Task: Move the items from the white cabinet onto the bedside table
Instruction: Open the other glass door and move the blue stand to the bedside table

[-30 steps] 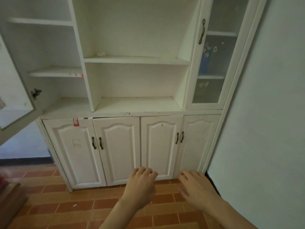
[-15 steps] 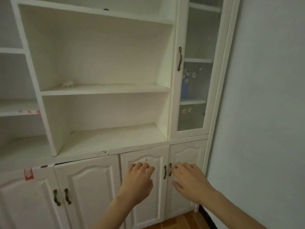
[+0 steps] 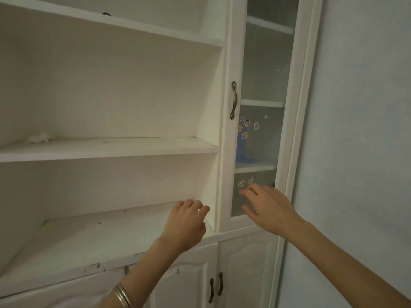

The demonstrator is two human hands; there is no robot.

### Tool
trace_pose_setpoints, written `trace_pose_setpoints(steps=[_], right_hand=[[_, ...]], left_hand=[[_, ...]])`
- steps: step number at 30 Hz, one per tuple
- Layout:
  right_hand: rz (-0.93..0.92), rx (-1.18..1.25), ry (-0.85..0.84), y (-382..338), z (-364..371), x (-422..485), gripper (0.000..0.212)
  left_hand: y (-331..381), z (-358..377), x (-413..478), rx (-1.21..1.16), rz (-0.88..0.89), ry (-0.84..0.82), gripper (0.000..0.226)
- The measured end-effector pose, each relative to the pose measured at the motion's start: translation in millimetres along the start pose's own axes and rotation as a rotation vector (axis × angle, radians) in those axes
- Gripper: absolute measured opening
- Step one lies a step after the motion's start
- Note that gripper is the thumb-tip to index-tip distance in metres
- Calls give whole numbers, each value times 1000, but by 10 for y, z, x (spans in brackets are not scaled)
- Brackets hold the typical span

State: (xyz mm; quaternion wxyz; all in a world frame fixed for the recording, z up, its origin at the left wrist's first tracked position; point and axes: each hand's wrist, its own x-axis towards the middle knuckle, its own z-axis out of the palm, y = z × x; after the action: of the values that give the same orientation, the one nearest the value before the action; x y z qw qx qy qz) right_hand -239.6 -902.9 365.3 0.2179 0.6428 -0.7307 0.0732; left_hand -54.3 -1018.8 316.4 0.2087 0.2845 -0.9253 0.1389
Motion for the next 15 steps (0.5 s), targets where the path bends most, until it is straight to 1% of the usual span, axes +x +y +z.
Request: trace_pose_setpoints(steps=[4, 10, 15], right_hand=[[8, -26, 72, 449, -20, 622, 39], [-29, -88, 129, 1035, -51, 1555, 41], [-50, -119, 274, 1401, -147, 2302, 34]], left_hand=[[-123, 72, 752, 27, 11, 83, 41], [-391, 33, 1916, 57, -42, 202, 44], [-647, 76, 2543, 107, -60, 263, 44]])
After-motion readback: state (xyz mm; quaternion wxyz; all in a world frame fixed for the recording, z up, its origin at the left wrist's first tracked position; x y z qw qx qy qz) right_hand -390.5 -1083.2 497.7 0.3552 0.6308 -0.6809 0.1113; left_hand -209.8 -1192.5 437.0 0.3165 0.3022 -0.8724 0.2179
